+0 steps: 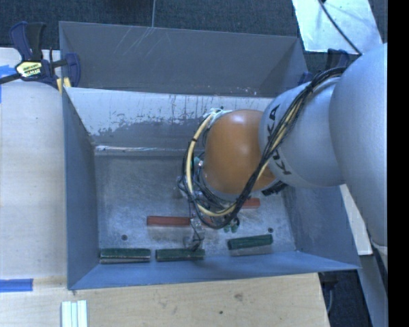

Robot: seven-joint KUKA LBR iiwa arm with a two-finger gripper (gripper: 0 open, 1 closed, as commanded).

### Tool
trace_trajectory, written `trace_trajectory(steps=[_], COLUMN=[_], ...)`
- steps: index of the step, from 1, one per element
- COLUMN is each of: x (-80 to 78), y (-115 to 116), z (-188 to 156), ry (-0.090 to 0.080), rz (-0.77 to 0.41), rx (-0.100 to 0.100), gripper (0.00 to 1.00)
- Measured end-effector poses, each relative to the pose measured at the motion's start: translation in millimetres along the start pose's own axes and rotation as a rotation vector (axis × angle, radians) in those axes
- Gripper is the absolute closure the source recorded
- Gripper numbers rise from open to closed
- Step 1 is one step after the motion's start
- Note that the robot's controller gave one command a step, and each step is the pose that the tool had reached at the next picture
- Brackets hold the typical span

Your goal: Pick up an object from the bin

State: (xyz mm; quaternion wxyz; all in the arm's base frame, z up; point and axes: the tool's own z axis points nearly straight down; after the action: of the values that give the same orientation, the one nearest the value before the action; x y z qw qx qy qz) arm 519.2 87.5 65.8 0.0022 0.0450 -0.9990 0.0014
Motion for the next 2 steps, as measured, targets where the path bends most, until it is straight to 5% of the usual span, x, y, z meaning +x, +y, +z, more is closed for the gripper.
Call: trace_trajectory(steps=[1,2], x=[-2.9,-58.9], y=[3.4,-49.0], z=[-5.5,-6.6], ry=[-0.009,-0.011], rz=[-0.002,-0.388], rx=[-0.003,0.0], gripper=[1.0,1.0])
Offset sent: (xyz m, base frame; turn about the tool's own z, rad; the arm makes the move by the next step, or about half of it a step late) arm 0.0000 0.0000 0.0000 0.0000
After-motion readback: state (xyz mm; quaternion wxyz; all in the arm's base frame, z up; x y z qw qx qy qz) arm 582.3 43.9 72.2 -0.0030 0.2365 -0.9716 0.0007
